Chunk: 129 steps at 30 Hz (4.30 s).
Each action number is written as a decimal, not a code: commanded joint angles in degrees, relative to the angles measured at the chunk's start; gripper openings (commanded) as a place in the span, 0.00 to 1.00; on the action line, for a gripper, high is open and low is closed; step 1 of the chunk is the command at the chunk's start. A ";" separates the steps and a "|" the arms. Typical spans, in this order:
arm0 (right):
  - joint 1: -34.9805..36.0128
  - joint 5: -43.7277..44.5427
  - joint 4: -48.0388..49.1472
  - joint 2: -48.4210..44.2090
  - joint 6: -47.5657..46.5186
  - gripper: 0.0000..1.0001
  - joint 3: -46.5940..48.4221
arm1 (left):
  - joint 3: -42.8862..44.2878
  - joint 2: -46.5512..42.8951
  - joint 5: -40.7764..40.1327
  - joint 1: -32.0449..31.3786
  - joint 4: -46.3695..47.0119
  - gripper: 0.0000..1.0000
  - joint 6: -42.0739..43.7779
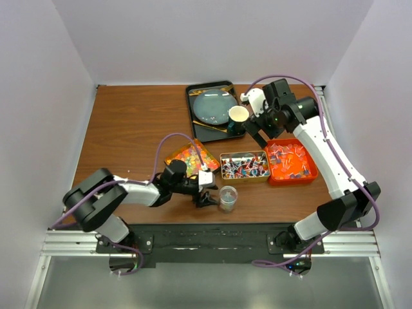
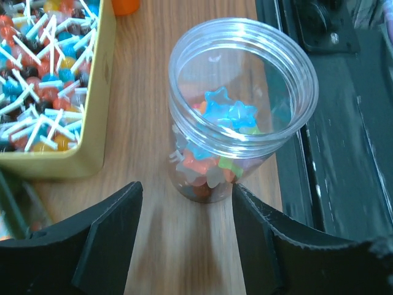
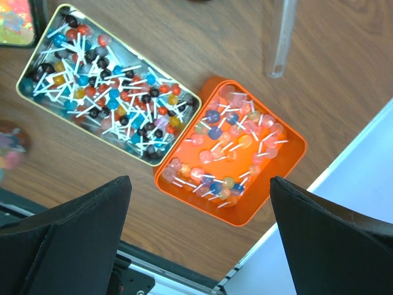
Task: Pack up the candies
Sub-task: Move the packing bottle to the center of the board, then screw the bottle lid onto the packing bottle.
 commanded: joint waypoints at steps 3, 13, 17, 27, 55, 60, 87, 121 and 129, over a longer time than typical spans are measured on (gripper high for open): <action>-2.74 -8.52 0.91 -2.91 -0.27 0.99 -4.45 | -0.85 6.40 -7.33 -3.01 24.76 0.67 -9.05; -2.05 -32.19 -13.59 -2.47 -27.68 0.93 -9.98 | -9.66 22.48 -16.40 -10.40 56.45 0.82 0.08; 2.34 -30.62 -10.80 -6.42 -37.17 0.94 -16.31 | -5.80 28.81 -19.47 -12.51 61.55 0.85 0.00; 11.84 -32.98 -5.78 -4.76 -43.87 0.94 -20.28 | -1.30 35.49 -26.86 -15.94 64.28 0.81 -0.88; 20.28 -33.69 -3.84 -5.37 -49.77 0.93 -29.15 | -0.87 37.69 -30.38 -15.68 59.62 0.00 -3.78; 20.28 -28.86 -5.07 -8.35 -48.80 0.91 -33.63 | -0.95 37.69 -29.68 -15.41 59.45 0.00 -4.75; 17.65 -35.35 -5.32 -1.08 -45.89 0.92 -20.99 | 0.28 37.69 -26.95 -14.09 55.67 0.00 -6.16; 17.91 -31.31 -12.62 -9.68 -40.89 0.90 -30.83 | 1.42 39.19 -29.06 -12.07 54.09 0.00 -8.88; 16.42 -29.29 -9.12 -9.16 -36.85 0.88 -25.48 | 1.51 39.28 -27.65 -11.98 53.82 0.00 -8.62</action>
